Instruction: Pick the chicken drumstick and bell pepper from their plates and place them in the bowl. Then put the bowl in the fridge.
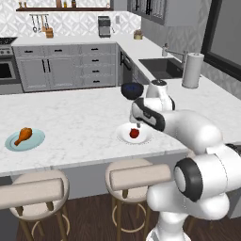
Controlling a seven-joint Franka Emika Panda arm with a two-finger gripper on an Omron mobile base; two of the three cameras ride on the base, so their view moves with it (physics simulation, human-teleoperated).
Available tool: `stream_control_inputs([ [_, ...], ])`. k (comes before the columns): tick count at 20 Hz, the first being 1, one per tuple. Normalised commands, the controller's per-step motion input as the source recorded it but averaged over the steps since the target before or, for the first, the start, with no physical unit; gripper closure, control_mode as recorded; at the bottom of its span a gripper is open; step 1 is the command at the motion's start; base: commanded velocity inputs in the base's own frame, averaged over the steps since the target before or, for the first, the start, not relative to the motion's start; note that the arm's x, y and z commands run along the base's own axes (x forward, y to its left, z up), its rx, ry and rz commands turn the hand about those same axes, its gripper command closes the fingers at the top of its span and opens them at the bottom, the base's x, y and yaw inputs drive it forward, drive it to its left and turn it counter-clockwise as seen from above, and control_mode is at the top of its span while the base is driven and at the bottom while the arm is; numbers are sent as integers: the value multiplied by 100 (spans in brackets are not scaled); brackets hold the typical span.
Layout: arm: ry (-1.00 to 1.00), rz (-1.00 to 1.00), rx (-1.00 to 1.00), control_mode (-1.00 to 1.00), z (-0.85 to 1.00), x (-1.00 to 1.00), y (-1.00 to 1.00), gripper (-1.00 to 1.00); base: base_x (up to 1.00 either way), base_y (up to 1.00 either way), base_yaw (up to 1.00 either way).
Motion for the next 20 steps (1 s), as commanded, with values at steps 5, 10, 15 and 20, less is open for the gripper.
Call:
stream_control_inputs([
  [5, 14, 0, 1, -100, -67, 94, 0, -100, 0, 0, 0],
  [10, 13, 0, -1, -100, -66, 87, 3, -100, 0, 0, 0],
  [15, 0, 0, -2, -100, -45, 47, 9, -100, 0, 0, 0],
  [20, -1, 0, 0, -100, -31, 14, 3, -100, 0, 0, 0],
])
